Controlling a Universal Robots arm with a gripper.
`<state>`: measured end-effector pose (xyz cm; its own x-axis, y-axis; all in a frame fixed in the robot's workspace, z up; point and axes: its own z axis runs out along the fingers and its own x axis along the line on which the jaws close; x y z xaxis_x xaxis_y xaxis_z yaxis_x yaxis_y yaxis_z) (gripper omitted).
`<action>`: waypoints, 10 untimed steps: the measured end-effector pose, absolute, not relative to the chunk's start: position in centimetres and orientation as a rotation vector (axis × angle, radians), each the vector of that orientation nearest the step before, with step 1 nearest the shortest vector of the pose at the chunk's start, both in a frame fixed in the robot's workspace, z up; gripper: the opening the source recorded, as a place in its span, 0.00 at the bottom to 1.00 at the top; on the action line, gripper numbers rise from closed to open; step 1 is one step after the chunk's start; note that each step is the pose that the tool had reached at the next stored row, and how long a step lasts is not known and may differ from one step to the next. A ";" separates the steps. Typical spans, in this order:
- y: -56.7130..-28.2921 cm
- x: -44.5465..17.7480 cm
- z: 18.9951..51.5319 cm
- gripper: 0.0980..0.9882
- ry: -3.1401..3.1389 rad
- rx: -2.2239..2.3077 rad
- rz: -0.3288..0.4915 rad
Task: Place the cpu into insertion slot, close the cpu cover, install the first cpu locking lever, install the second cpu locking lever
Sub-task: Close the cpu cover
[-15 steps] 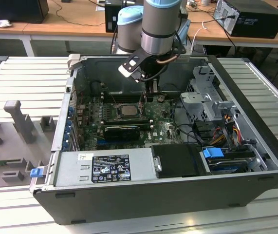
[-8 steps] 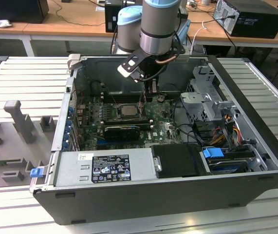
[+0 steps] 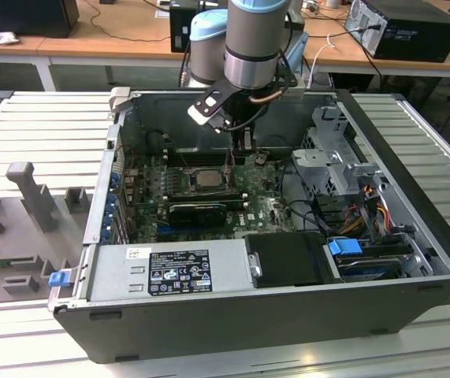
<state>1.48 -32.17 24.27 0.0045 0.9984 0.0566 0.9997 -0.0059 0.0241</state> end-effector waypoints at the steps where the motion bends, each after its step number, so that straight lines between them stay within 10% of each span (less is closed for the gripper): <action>1: -32.2 1.4 24.3 0.01 -2.199 -2.210 -0.089; 10: -32.2 1.0 24.3 0.01 -2.199 -2.210 -0.089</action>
